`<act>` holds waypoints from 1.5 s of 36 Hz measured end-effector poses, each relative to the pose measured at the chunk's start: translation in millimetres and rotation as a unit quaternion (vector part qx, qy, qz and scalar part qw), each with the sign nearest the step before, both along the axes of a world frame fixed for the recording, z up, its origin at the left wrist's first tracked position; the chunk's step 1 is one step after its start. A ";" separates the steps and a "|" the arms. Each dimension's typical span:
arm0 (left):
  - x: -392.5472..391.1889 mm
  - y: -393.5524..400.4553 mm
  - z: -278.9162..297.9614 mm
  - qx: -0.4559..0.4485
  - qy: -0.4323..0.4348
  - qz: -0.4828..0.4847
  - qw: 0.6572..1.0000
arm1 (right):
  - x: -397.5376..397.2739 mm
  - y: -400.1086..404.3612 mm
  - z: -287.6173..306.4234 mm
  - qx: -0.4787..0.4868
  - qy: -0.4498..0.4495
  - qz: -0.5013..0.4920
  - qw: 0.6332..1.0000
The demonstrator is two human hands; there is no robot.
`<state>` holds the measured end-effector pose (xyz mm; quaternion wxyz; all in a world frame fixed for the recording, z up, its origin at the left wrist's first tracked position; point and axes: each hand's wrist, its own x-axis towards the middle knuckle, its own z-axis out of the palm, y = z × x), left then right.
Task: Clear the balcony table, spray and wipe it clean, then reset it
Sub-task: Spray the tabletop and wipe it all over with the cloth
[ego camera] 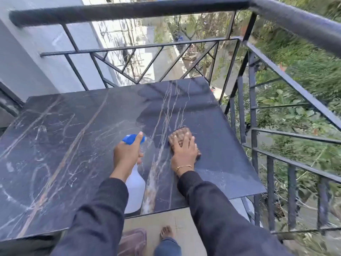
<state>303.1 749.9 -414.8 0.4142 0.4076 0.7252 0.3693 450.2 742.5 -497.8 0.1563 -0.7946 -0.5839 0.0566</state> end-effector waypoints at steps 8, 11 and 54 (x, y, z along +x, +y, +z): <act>2.7 -2.7 0.0 0.012 0.014 0.000 1.000 | -34.3 -2.9 -13.3 -0.018 0.050 0.256 0.965; 4.3 -4.3 0.9 0.005 0.016 -0.006 1.000 | -7.9 -13.9 -11.1 0.010 0.041 0.276 0.960; 29.0 -2.3 -3.5 -0.001 0.070 -0.105 0.992 | 104.8 -41.8 18.7 -0.119 0.078 0.075 0.987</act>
